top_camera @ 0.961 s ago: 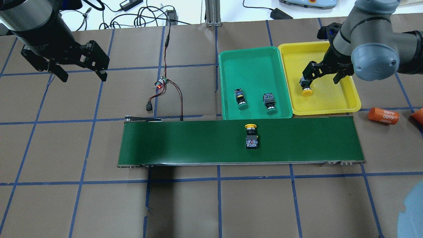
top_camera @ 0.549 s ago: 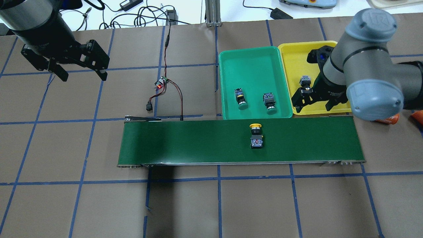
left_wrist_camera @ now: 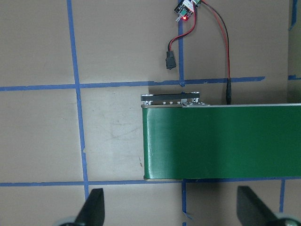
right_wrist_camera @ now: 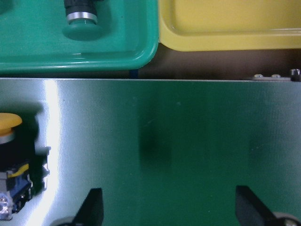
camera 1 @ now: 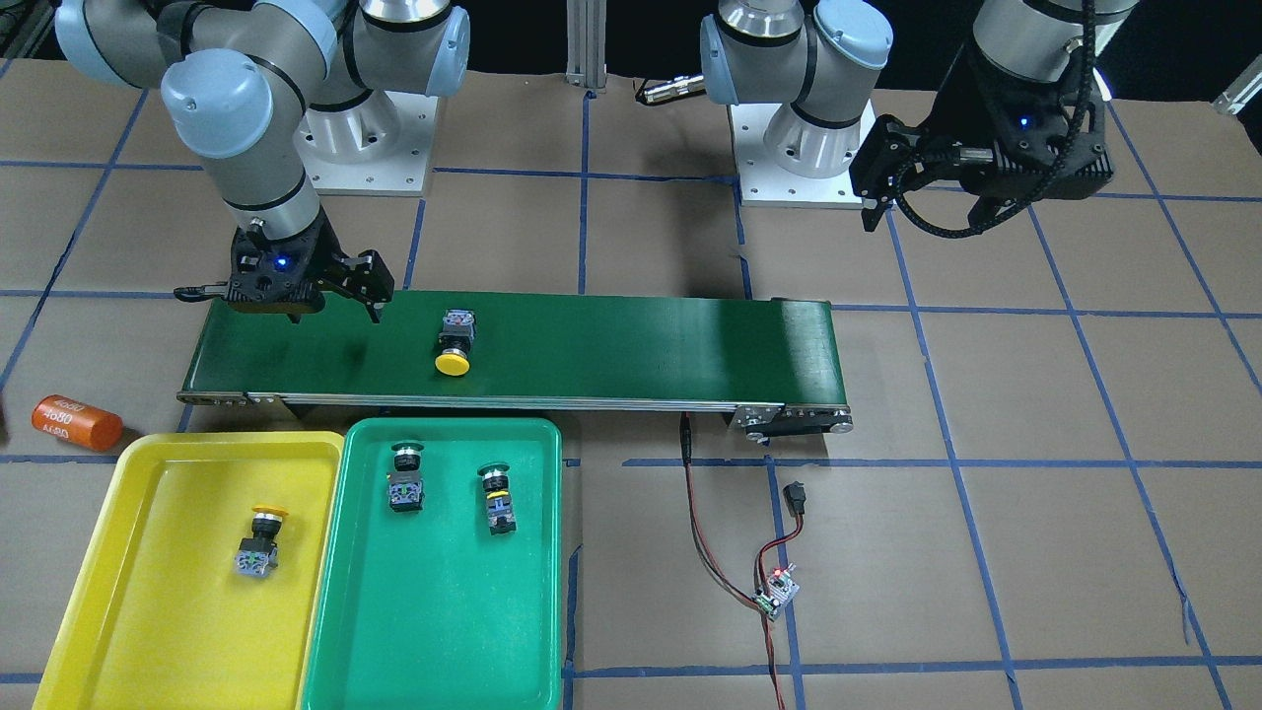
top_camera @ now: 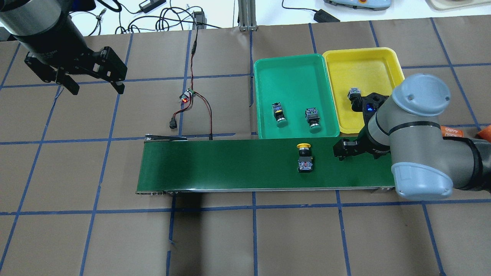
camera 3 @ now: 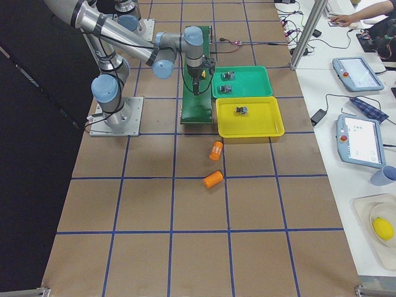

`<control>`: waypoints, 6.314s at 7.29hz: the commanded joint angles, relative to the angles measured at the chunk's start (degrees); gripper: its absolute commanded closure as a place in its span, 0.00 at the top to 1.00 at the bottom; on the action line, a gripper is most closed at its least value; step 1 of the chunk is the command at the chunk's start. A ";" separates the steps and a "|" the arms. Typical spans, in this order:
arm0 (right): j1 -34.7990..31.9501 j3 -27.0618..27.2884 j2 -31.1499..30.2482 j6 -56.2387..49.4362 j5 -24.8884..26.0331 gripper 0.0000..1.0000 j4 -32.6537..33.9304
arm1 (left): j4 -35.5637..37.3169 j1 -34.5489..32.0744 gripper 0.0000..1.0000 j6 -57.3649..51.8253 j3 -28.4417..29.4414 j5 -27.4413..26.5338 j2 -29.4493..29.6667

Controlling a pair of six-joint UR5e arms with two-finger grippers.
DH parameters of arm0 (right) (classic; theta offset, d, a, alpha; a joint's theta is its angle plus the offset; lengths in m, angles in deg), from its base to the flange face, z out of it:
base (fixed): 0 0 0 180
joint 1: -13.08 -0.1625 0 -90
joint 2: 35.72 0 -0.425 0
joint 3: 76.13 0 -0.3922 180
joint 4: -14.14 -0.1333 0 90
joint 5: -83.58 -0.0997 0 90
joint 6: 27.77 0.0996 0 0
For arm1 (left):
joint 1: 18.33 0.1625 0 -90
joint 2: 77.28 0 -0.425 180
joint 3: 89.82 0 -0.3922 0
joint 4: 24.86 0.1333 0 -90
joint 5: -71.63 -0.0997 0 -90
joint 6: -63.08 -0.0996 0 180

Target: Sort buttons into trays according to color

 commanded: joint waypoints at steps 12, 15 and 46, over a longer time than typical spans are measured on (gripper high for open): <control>-3.96 0.19 0.84 7.31 -0.45 1.00 0.60 | 0.09 0.00 1.00 0.04 0.00 0.00 -0.02; -3.96 0.19 1.88 7.22 -0.45 1.00 0.78 | 0.09 0.00 1.00 0.04 0.09 0.00 0.07; -11.17 -34.35 -3.29 9.24 1.13 1.00 -38.16 | 0.09 -0.09 1.00 1.08 -0.18 -0.09 -0.19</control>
